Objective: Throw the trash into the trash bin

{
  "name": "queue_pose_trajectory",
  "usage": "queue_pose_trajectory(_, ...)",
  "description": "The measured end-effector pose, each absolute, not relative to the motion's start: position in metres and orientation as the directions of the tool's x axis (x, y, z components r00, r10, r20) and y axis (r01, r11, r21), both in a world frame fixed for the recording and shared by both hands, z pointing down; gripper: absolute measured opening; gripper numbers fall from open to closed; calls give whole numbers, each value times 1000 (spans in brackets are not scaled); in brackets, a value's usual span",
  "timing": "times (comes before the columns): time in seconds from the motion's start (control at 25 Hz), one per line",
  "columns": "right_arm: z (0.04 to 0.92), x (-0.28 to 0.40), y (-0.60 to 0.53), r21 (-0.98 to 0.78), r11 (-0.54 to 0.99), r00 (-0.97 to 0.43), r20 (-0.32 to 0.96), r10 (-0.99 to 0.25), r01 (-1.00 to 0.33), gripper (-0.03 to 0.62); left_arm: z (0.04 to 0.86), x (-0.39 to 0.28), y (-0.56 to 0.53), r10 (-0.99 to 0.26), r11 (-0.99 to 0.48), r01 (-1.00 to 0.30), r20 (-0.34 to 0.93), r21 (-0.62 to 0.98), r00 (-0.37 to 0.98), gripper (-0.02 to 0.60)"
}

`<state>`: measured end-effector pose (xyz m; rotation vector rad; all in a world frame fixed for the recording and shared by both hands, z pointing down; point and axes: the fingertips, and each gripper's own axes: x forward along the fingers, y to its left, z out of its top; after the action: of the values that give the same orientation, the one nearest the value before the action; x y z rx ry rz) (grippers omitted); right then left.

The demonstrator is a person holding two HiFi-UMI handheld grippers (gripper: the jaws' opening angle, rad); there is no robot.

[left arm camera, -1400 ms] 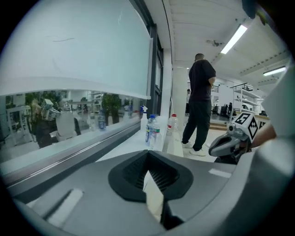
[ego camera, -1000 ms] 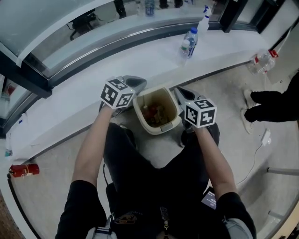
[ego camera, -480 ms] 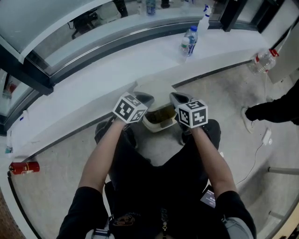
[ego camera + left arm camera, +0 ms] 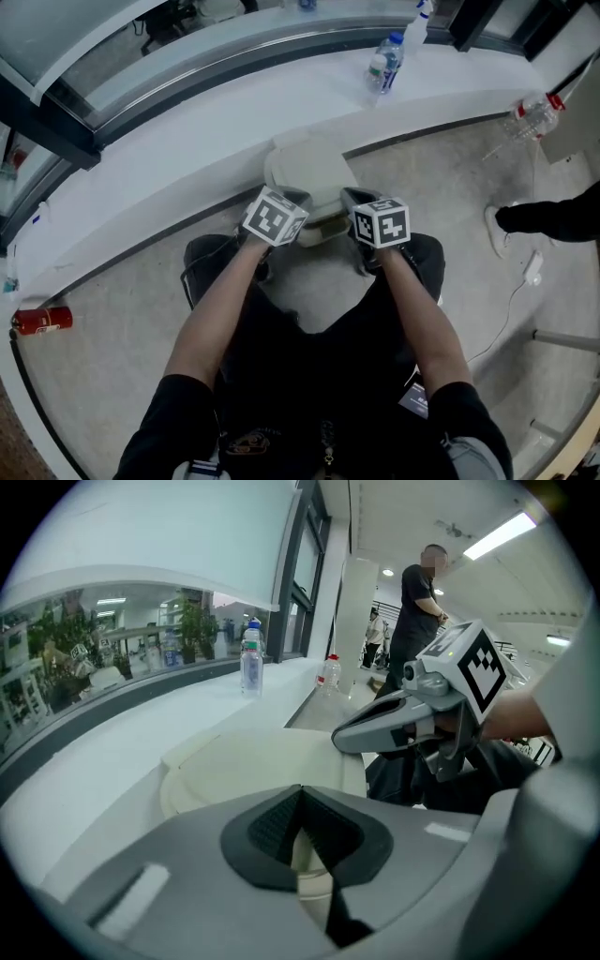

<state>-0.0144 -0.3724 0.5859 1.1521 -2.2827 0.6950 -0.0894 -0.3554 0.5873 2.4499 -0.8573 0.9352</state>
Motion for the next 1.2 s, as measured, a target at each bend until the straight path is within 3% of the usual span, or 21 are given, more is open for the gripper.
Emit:
queue_pose_trajectory(0.52,637,-14,-354,-243,494,-505,697,-510,-835,3,636,-86,-339,-350,-716,-677,749,174,563,6)
queue_pose_trajectory(0.96,640,-12,-354,-235,492,-496,703,-509,-838,3,642,-84,-340,-377,-700,-697,746,158,548,6)
queue_pose_trajectory(1.2,599,-8,-359,-225,500,-521,609,-599,-837,3,581,-89,-354,-518,-671,-731,625,126,584,6)
